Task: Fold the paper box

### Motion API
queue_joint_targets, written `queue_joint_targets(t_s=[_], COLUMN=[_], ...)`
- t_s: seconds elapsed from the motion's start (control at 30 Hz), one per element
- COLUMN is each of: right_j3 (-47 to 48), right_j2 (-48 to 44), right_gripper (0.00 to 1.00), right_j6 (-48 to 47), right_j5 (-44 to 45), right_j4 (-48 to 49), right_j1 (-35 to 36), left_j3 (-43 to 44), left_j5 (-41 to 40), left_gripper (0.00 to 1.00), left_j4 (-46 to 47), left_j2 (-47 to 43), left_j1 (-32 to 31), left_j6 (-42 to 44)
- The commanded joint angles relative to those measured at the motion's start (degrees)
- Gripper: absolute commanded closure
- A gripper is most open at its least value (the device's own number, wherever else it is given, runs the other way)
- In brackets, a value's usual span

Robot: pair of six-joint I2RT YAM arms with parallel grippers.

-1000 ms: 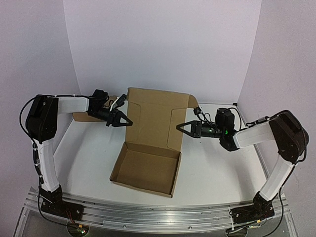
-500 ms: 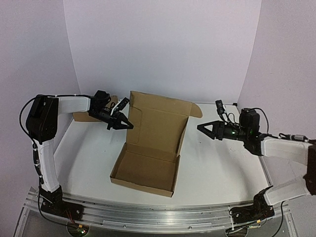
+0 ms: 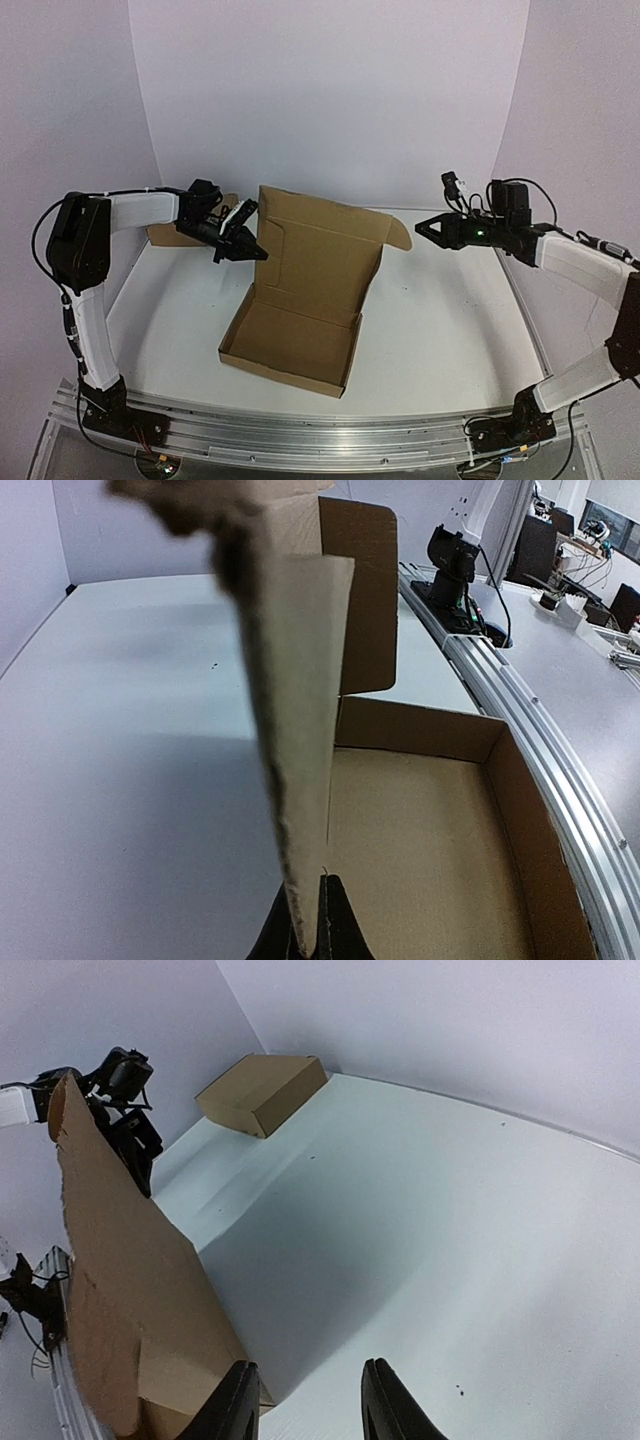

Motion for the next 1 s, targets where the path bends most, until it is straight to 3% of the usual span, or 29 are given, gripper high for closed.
queue_joint_targets(t_s=[0.0, 0.37, 0.73, 0.97], right_j3=[3.6, 1.9, 5.7, 7.7], right_j2=[2.9, 2.3, 5.4, 7.8], right_gripper=[0.64, 0.61, 0.61, 0.62], right_j6=[1.3, 3.4, 1.6, 1.9], right_j5=[-8.6, -9.9, -4.5, -7.3], right_j4=[-0.9, 2.7, 6.3, 8.7], right_j1=[2.9, 9.8, 10.1, 10.6], left_j3=[-1.1, -0.2, 0.5, 1.8], left_j5=[-6.7, -7.6, -7.2, -6.9], left_gripper=[1.00, 1.00, 1.00, 1.00], left_j4=[0.7, 0.2, -3.1, -4.2], left_j2=[-2.9, -2.3, -2.4, -1.9], left_j1=[0.3, 0.3, -0.1, -0.1], left_j6=[1.0, 1.3, 5.4, 6.2])
